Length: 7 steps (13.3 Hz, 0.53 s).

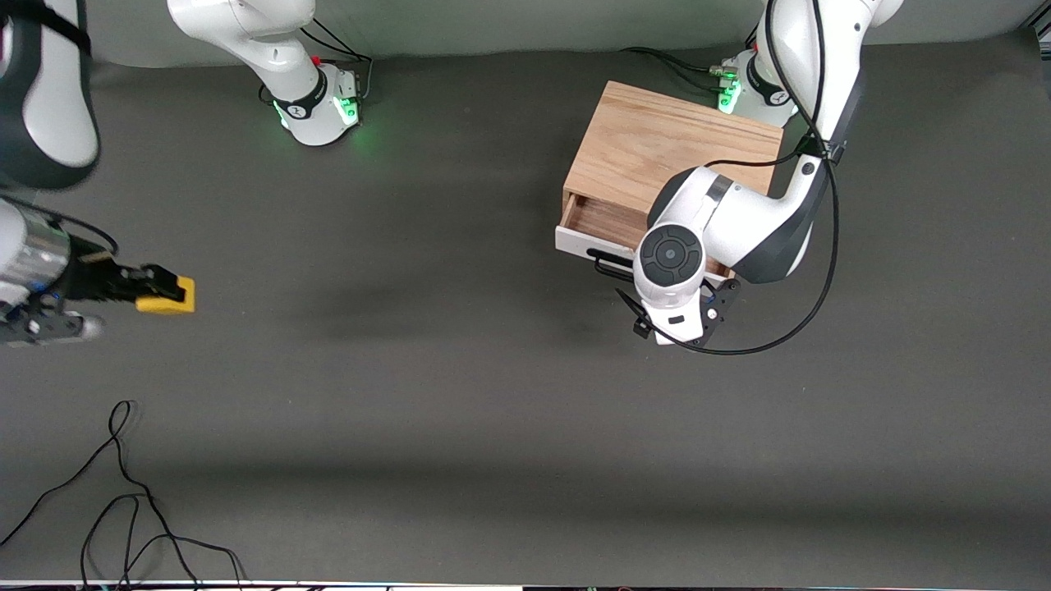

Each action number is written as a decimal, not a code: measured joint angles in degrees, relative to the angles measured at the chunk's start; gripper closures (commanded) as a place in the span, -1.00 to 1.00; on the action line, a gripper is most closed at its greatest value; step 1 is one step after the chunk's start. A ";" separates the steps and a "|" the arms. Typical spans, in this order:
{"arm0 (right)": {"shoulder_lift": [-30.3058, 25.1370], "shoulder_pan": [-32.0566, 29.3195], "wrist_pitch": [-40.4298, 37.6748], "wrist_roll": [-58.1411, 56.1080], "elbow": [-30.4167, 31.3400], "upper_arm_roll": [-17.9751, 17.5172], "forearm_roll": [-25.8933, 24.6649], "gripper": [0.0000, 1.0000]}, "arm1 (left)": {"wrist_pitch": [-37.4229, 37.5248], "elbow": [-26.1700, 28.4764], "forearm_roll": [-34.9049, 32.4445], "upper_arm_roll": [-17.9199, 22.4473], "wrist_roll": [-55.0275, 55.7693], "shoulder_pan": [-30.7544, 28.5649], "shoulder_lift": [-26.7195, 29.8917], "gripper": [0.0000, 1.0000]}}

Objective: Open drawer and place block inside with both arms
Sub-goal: 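Pull the drawer open with the left gripper while the right gripper grasps the cube, then pull the drawer further open with the left gripper, holding the cube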

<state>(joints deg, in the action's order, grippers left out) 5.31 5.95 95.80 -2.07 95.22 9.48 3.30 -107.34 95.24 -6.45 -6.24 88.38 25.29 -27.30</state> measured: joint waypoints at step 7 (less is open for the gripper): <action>-6.08 0.87 -1.56 8.90 4.06 -0.18 -2.73 0.53 | 24.15 -12.71 0.38 0.09 -0.03 0.00 1.83 -0.98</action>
<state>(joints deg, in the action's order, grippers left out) -0.76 6.82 94.24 6.83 99.28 9.30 0.57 -83.19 82.53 -6.08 -6.15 88.35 25.28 -25.47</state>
